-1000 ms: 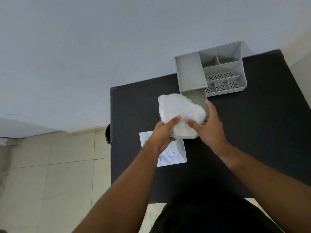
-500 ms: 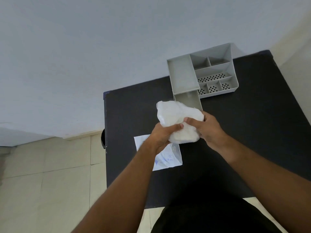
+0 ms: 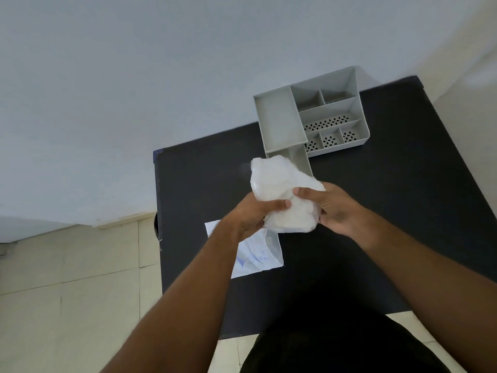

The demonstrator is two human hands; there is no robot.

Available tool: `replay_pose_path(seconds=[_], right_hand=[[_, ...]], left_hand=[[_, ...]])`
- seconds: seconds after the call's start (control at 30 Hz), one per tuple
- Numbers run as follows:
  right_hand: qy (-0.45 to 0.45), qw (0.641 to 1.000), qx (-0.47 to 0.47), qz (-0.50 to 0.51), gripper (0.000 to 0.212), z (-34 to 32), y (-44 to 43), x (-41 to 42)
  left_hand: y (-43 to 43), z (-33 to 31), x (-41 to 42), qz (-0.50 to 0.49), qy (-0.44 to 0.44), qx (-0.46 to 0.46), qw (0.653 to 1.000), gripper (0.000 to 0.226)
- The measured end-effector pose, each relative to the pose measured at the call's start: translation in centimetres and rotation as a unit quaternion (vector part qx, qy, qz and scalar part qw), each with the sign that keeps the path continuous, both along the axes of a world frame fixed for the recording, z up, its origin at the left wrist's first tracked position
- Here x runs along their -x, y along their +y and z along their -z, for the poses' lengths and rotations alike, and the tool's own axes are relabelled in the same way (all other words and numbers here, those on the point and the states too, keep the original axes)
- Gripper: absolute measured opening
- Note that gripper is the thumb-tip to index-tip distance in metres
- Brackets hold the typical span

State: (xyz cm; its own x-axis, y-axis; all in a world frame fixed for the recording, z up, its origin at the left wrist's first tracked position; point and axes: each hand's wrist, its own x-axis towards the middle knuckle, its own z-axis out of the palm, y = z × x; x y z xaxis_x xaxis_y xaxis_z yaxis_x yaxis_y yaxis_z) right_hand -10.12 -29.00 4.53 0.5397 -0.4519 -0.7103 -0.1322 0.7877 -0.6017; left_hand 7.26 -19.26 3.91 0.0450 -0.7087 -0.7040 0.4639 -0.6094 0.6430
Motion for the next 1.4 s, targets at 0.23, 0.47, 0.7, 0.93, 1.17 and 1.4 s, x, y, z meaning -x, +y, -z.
replay_pose_path(seconds=[0.23,0.47,0.7,0.93,1.17,1.4], right_hand=[[0.083,0.966,0.244,-0.027,0.065,0.9,-0.8,-0.6],[0.232,0.884,0.398,-0.075,0.073,2.1,-1.4,-1.6],[0.309,0.805,0.485,-0.148,0.071,2.5,-1.9,-2.3],[0.320,0.780,0.516,-0.152,0.069,3.1,-2.6,-3.1],[0.315,0.789,0.515,-0.113,0.066,3.8,-3.1,-3.6],[0.321,0.801,0.499,-0.081,0.066,3.4,-2.0,-2.0]], left_hand=[[-1.7,-0.3,1.6,-0.060,-0.176,-0.070,0.980,0.039],[-3.6,0.6,3.2,0.000,-0.413,-0.139,0.900,0.065],[-4.5,0.3,4.4,0.025,-0.480,-0.158,0.862,0.068],[-5.6,0.4,4.8,-0.020,-0.491,-0.128,0.861,0.066],[-6.3,0.9,4.5,-0.047,-0.500,-0.099,0.859,0.067],[-3.7,2.4,5.5,-0.028,-0.568,-0.074,0.819,0.066]])
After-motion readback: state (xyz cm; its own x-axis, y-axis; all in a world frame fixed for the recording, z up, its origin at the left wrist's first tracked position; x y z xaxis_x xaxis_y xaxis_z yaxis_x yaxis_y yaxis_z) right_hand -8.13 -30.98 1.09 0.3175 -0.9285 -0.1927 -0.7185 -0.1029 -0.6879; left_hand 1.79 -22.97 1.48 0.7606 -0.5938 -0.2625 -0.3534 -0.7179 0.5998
